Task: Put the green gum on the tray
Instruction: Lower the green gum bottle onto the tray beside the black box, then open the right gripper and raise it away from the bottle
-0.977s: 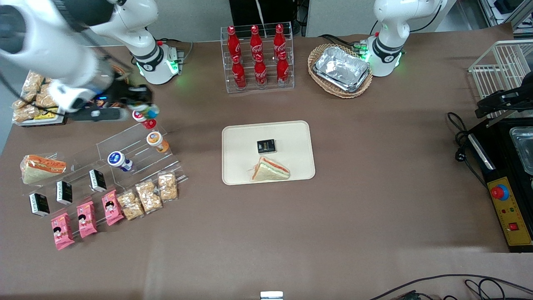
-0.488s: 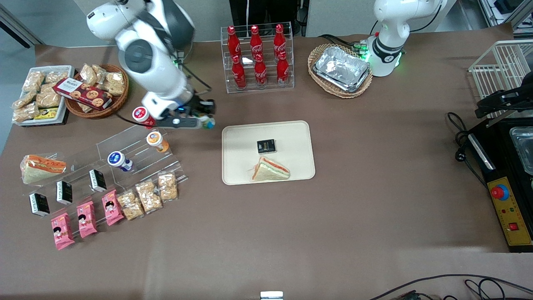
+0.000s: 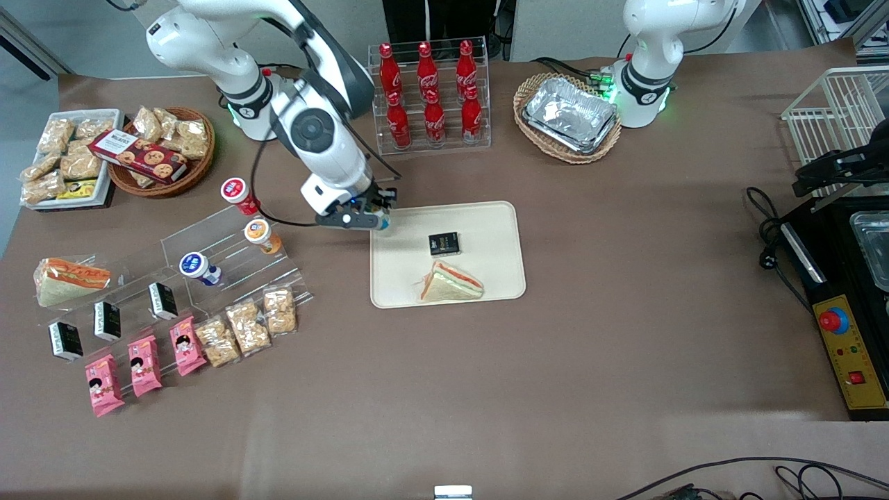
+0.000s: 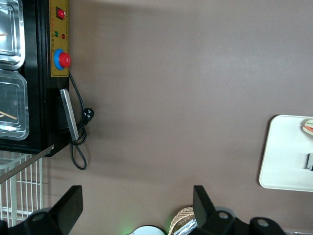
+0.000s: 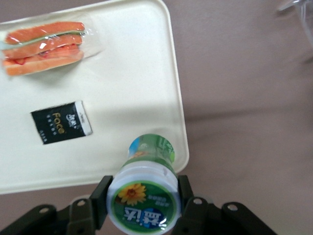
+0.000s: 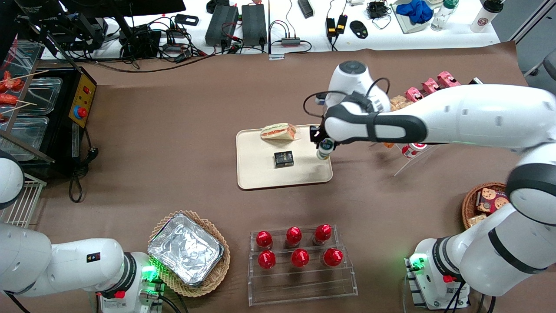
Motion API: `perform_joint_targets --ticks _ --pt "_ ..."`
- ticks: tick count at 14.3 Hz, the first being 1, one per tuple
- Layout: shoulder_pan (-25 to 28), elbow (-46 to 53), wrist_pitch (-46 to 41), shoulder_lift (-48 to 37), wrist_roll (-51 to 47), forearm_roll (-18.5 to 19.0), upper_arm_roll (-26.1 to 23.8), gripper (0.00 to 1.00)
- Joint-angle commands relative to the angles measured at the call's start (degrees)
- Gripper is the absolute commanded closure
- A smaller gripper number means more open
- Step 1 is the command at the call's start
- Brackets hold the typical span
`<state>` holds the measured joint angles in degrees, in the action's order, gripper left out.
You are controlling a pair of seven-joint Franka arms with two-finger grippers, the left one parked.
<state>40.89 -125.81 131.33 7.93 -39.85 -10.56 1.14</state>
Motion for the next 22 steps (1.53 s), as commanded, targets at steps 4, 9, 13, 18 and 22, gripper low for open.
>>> perform_joint_targets --ticks 4,9,13,18,22 --pt "2.4 0.9 9.5 9.2 -0.9 -1.3 0.5 0.94" --pt "3.6 1.4 12.0 11.2 -0.9 -4.2 0.6 0.79" --pt "3.0 1.5 11.5 10.7 -0.8 -4.2 0.8 0.0" --pt "-3.9 6.2 -7.1 1.3 11.3 -3.4 6.3 0.0" --pt "-12.8 9.8 -16.8 -5.2 19.5 -1.5 7.4 0.0"
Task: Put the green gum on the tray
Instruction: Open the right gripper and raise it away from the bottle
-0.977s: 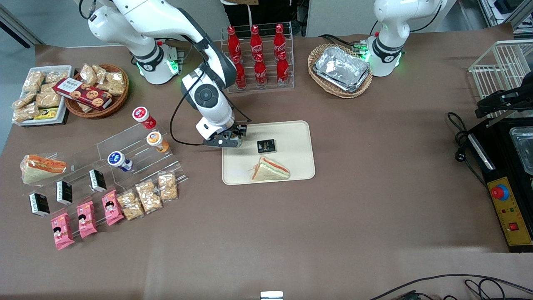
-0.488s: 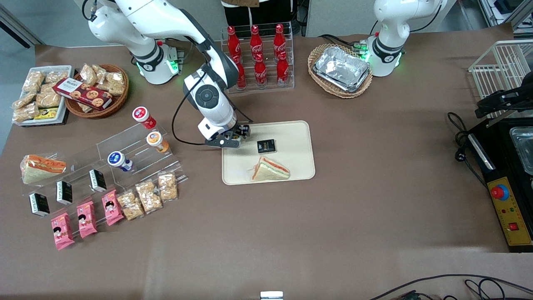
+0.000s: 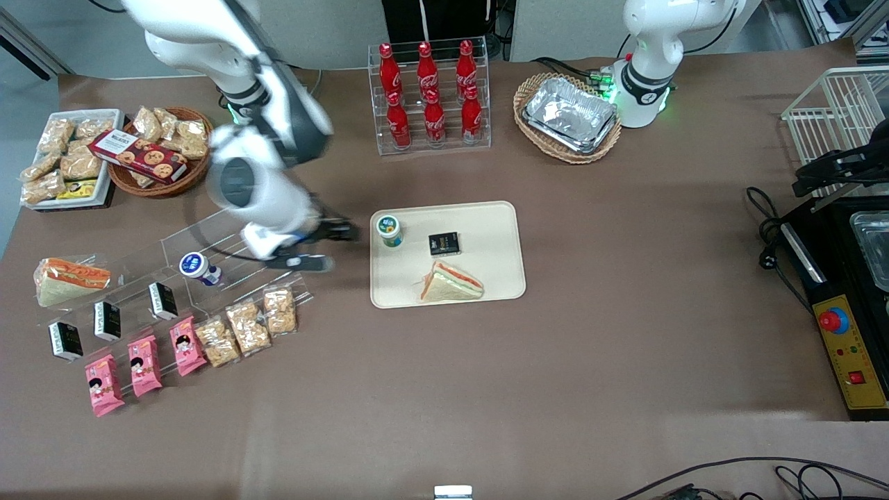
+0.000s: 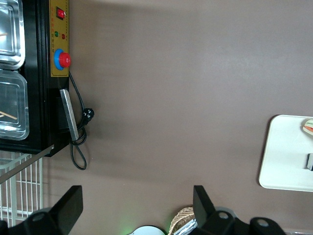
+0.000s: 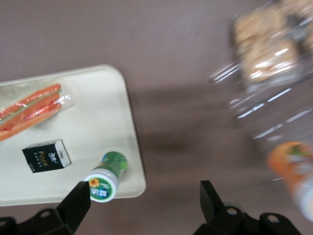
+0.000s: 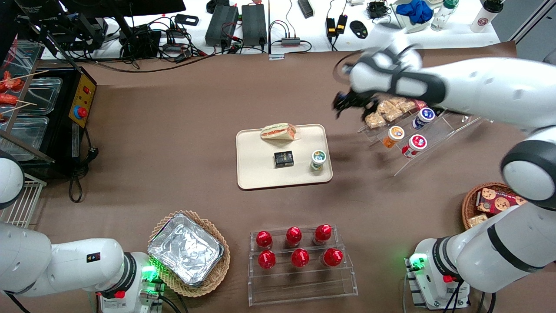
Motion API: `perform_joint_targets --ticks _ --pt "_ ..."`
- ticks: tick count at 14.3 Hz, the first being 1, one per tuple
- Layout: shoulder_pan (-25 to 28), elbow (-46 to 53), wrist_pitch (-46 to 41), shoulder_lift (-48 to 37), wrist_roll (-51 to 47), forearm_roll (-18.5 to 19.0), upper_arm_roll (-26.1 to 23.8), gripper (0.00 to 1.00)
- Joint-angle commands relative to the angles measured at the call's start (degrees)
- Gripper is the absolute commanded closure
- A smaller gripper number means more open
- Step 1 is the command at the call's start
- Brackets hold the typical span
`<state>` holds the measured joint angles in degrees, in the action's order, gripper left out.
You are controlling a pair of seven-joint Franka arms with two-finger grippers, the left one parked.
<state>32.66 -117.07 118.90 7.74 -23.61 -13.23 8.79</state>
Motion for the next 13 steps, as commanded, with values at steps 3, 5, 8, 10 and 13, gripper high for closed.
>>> perform_joint_targets --ticks 3,5,8,10,13 --pt "-10.0 5.1 -11.7 -9.1 4.4 7.4 -0.3 0.0" --pt "-13.9 12.7 -19.8 -8.4 6.7 8.1 -0.3 0.0" --pt "-20.6 24.7 -27.6 -4.2 10.6 8.1 -0.3 0.0" --pt "-23.9 31.2 -31.8 -1.0 12.3 8.1 -0.4 0.0" --pt "-25.8 32.7 -32.9 -0.9 13.5 8.3 -0.3 0.0"
